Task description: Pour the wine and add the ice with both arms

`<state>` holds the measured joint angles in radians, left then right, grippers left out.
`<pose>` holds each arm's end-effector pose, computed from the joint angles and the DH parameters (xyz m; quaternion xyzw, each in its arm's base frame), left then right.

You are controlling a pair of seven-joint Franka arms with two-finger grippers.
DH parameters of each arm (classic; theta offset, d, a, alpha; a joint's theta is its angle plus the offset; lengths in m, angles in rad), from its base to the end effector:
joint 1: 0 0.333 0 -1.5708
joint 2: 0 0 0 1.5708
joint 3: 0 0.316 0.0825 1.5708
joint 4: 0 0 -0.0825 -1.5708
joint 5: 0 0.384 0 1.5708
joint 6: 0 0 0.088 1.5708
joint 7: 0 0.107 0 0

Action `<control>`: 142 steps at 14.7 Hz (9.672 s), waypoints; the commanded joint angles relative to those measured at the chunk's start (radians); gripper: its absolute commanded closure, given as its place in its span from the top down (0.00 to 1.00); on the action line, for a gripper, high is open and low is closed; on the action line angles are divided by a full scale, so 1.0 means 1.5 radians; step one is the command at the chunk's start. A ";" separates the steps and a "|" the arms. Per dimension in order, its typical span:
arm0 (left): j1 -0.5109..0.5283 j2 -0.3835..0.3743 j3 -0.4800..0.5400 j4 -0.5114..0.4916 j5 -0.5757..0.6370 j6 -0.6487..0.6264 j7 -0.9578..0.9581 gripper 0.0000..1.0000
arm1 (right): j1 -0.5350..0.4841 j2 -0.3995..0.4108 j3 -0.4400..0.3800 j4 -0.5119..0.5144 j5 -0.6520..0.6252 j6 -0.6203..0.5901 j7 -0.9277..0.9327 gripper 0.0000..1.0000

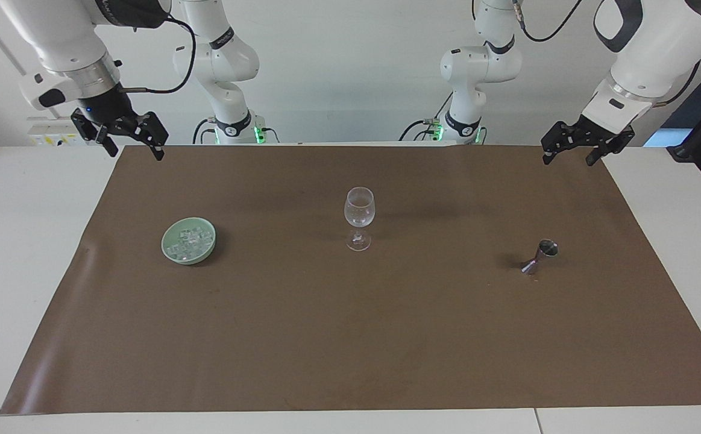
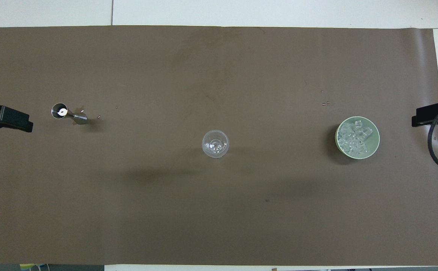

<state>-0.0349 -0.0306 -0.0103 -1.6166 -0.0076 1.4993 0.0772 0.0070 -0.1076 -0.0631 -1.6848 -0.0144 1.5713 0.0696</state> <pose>0.5358 -0.0252 0.6138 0.9972 -0.0612 -0.0433 0.0043 0.5190 -0.0325 0.6284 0.9980 -0.0626 -0.0030 0.0038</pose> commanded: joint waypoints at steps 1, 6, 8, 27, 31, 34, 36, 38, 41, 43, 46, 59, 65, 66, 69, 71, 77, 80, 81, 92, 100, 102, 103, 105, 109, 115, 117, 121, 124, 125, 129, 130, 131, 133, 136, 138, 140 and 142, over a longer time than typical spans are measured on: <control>0.000 -0.017 0.002 -0.020 0.004 0.009 0.007 1.00 | -0.002 -0.005 0.001 -0.009 0.009 0.007 0.005 1.00; 0.000 -0.017 0.002 -0.020 0.004 0.009 0.007 1.00 | -0.002 -0.005 0.002 -0.006 0.009 0.002 0.004 1.00; 0.000 -0.017 0.001 -0.019 0.004 0.010 0.003 1.00 | -0.002 -0.005 0.002 -0.006 0.009 0.000 0.005 1.00; 0.000 0.020 0.005 0.048 0.007 0.013 0.013 1.00 | -0.009 -0.006 0.001 -0.007 0.009 -0.013 0.009 1.00; -0.003 0.013 0.004 0.036 0.007 0.016 0.014 1.00 | -0.005 -0.006 0.001 -0.007 0.009 -0.013 0.008 1.00; -0.006 0.010 0.004 0.030 0.007 -0.005 0.007 1.00 | -0.002 -0.008 0.001 -0.010 0.009 -0.025 0.008 1.00; -0.005 0.001 0.004 0.015 0.007 0.000 0.013 1.00 | -0.008 -0.009 0.001 -0.009 0.009 -0.037 0.007 1.00; -0.002 0.009 0.005 0.025 0.010 0.011 0.015 1.00 | -0.009 -0.009 0.001 -0.009 0.009 -0.037 0.007 1.00; 0.002 0.048 0.006 0.066 0.002 -0.006 0.014 1.00 | -0.003 -0.009 0.002 -0.009 0.009 -0.037 0.007 1.00; 0.003 0.099 0.006 0.117 0.002 -0.007 0.013 1.00 | -0.002 -0.009 0.002 -0.009 0.009 -0.037 0.007 1.00; 0.003 0.171 0.031 0.178 0.002 -0.008 0.011 1.00 | -0.007 -0.009 0.001 -0.009 0.009 -0.037 0.007 1.00; 0.033 0.336 0.140 0.206 -0.194 0.068 -0.323 1.00 | -0.001 -0.080 0.002 -0.249 0.041 0.190 -0.061 1.00; 0.087 0.414 0.149 0.209 -0.305 0.112 -0.550 1.00 | -0.011 -0.014 0.002 -0.334 0.048 0.311 -0.124 1.00; 0.105 0.419 0.149 0.199 -0.330 0.129 -0.556 1.00 | -0.011 -0.006 0.002 -0.337 0.055 0.347 -0.125 1.00; 0.113 0.359 0.152 0.033 -0.349 0.216 -0.567 1.00 | -0.013 0.027 0.001 -0.338 0.056 0.372 -0.125 1.00; 0.117 0.337 0.151 -0.009 -0.387 0.215 -0.584 1.00 | -0.017 0.029 0.001 -0.336 0.056 0.376 -0.126 1.00; 0.107 0.299 0.151 -0.094 -0.450 0.231 -0.630 1.00 | -0.010 0.041 0.002 -0.337 0.056 0.401 -0.127 1.00; 0.105 0.297 0.150 -0.113 -0.502 0.258 -0.728 1.00 | -0.010 0.040 0.001 -0.337 0.056 0.394 -0.126 1.00; 0.105 0.286 0.149 -0.137 -0.517 0.270 -0.725 1.00 | -0.010 0.040 0.001 -0.338 0.056 0.389 -0.126 1.00; 0.109 0.228 0.147 -0.274 -0.710 0.303 -0.607 1.00 | -0.009 0.039 0.001 -0.337 0.056 0.383 -0.119 1.00; 0.083 0.208 0.141 -0.351 -0.830 0.386 -0.530 1.00 | -0.011 0.038 0.001 -0.347 0.056 0.396 -0.125 1.00; 0.077 0.208 0.142 -0.353 -0.843 0.391 -0.530 1.00 | -0.014 0.037 0.001 -0.348 0.056 0.397 -0.126 1.00; 0.077 0.208 0.142 -0.353 -0.855 0.393 -0.530 1.00 | -0.014 0.038 0.001 -0.348 0.056 0.398 -0.126 1.00; 0.078 0.207 0.143 -0.357 -0.858 0.394 -0.531 1.00 | -0.011 0.036 0.001 -0.354 0.056 0.406 -0.126 1.00; 0.077 0.207 0.142 -0.365 -0.866 0.410 -0.534 1.00 | -0.012 0.053 0.001 -0.367 0.056 0.435 -0.131 1.00; 0.088 0.205 0.142 -0.364 -0.874 0.403 -0.534 0.25 | -0.017 0.075 0.001 -0.386 0.056 0.480 -0.175 0.86; 0.088 0.203 0.142 -0.364 -0.889 0.402 -0.534 0.00 | -0.016 0.079 0.001 -0.396 0.056 0.502 -0.175 0.80; 0.089 0.197 0.142 -0.365 -0.909 0.392 -0.534 0.00 | -0.014 0.094 0.002 -0.396 0.056 0.516 -0.172 0.79; 0.088 0.177 0.142 -0.371 -0.913 0.390 -0.536 0.00 | -0.013 0.094 0.002 -0.396 0.056 0.516 -0.173 0.66; 0.087 0.165 0.142 -0.381 -0.913 0.390 -0.537 0.00 | -0.012 0.094 0.002 -0.398 0.056 0.516 -0.172 0.62; 0.075 0.103 0.142 -0.398 -0.913 0.381 -0.598 0.00 | -0.010 0.092 0.002 -0.412 0.056 0.530 -0.172 0.62; 0.065 0.084 0.143 -0.398 -0.913 0.371 -0.619 0.00 | -0.010 0.090 0.002 -0.422 0.056 0.545 -0.172 0.62; 0.059 0.072 0.143 -0.398 -0.913 0.358 -0.631 0.00 | -0.010 0.090 0.002 -0.428 0.056 0.551 -0.172 0.62; 0.033 0.041 0.144 -0.397 -0.911 0.352 -0.665 0.00 | -0.010 0.088 0.001 -0.431 0.056 0.554 -0.172 0.62; -0.018 0.004 0.144 -0.390 -0.903 0.356 -0.744 0.00 | -0.015 0.107 0.002 -0.432 0.056 0.561 -0.179 0.62; -0.058 -0.009 0.143 -0.379 -0.896 0.362 -0.781 0.00 | -0.014 0.108 0.002 -0.431 0.056 0.560 -0.179 0.62; -0.093 -0.022 0.142 -0.362 -0.851 0.369 -0.842 0.00 | -0.016 0.109 0.002 -0.430 0.056 0.561 -0.180 0.62; -0.132 -0.029 0.141 -0.344 -0.817 0.369 -0.881 0.00 | -0.015 0.108 0.002 -0.432 0.056 0.561 -0.180 0.61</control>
<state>-0.1784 -0.0518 0.1908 -2.1529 -1.2798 2.0389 -1.1729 -0.0052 0.0558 -0.0637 -2.3214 0.0539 2.3944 -0.1629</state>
